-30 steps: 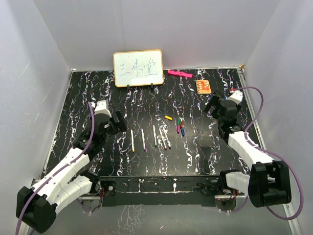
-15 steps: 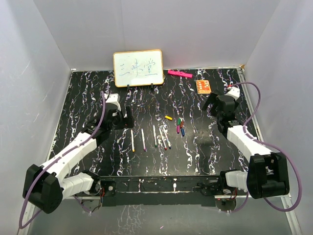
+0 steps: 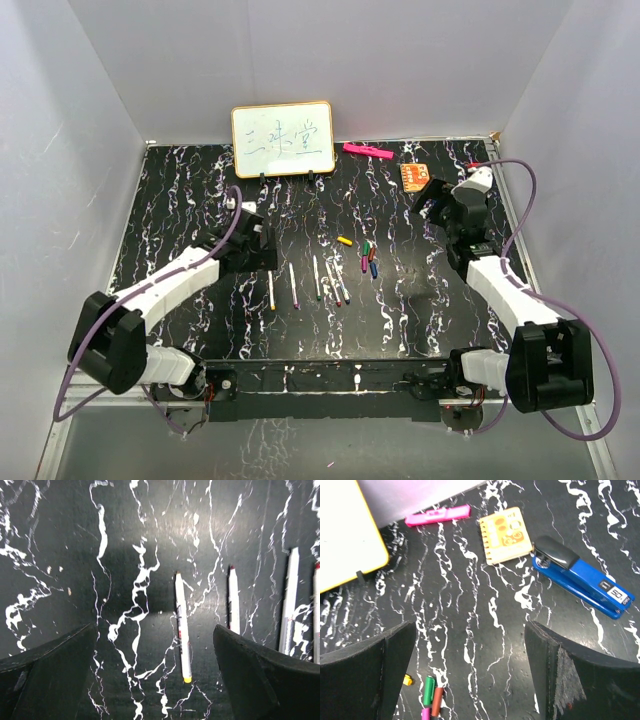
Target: Insert the pens into the pen caps
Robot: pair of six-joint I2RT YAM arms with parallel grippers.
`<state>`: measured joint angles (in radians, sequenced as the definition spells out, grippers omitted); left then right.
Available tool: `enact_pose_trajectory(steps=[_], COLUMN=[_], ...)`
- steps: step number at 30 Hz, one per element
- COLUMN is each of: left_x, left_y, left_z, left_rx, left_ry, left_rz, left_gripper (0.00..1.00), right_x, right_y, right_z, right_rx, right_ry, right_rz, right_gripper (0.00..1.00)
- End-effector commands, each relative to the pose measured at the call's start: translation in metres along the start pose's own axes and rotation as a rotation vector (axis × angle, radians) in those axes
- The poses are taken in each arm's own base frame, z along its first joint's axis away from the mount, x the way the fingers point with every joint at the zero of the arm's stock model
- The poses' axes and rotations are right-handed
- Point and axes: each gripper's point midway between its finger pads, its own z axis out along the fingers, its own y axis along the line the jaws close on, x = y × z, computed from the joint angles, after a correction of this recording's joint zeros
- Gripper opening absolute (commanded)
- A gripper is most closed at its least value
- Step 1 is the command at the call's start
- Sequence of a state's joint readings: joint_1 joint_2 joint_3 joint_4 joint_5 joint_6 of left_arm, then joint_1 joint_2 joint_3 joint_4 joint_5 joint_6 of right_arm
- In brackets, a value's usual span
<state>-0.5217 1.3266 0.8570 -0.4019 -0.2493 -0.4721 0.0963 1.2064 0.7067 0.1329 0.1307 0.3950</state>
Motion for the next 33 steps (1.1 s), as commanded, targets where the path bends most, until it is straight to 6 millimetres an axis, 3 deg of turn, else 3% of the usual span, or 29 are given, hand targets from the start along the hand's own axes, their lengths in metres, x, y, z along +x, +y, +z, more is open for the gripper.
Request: enact_pose_trajectory(steps=[1,12,20,29,33], left_x=[0.013,0.04,0.044,0.053,0.057], left_y=[0.001,-0.008,-0.019,-0.015,-0.016], left_z=[-0.006,0.015,0.024,0.032,0.037], left_rx=[-0.051,-0.127,-0.118,-0.144,-0.152], left_ry=[0.051,0.163,0.168,0.191,0.213], left_rz=[0.012,0.058,0.041,0.04,0.048], left_gripper=[0.98,0.88,0.85,0.71,0.71], right_x=[-0.035,-0.023,-0.023,-0.018,-0.017], right_y=[0.02,0.019,0.018,0.019,0.018], right_z=[-0.009,-0.018,-0.024,-0.025,-0.025], right_rx=[-0.093,-0.109,-0.116,-0.127,-0.126], right_ry=[-0.132,-0.107,-0.114,-0.106,-0.104], right_rz=[0.033,0.031,0.034,0.033,0.029], right_gripper=[0.88,0.89,0.89,0.88,0.88])
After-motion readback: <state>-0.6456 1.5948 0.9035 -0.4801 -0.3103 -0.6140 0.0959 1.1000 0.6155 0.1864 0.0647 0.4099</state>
